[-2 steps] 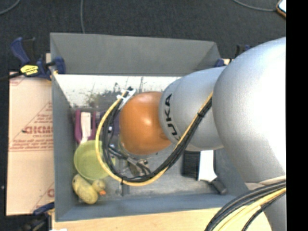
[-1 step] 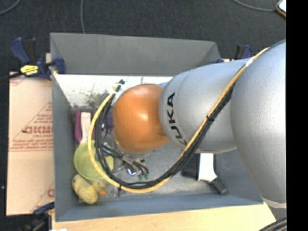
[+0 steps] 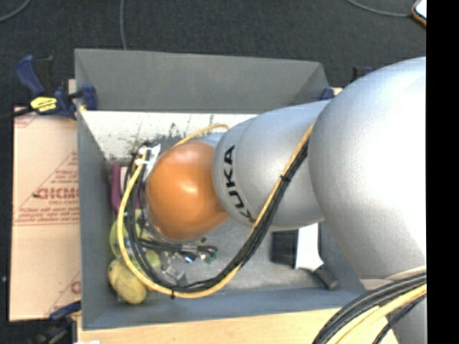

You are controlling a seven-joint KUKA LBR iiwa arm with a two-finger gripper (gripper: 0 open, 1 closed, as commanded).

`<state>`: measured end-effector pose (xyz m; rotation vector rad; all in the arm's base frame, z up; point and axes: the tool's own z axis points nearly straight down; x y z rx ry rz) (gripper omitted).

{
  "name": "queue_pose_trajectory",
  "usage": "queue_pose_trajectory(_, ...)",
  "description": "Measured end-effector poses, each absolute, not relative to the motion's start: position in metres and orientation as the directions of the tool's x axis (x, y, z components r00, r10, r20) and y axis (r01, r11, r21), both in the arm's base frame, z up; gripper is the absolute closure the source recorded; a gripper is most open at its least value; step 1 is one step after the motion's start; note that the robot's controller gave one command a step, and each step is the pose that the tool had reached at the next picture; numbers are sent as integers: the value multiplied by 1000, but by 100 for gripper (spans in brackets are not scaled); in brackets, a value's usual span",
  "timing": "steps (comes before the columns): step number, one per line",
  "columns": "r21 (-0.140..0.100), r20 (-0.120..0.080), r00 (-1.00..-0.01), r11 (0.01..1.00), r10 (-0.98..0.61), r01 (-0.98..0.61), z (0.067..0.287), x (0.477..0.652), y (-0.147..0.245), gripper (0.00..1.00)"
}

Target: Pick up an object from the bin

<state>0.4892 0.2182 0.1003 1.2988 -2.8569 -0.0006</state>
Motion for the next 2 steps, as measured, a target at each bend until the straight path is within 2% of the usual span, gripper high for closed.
queue_pose_trajectory(1,-5,-8,-919,919,-393,-393,71,513,213,0)
queue_pose_trajectory(2,-3,-3,-332,332,-943,-943,71,556,202,100)
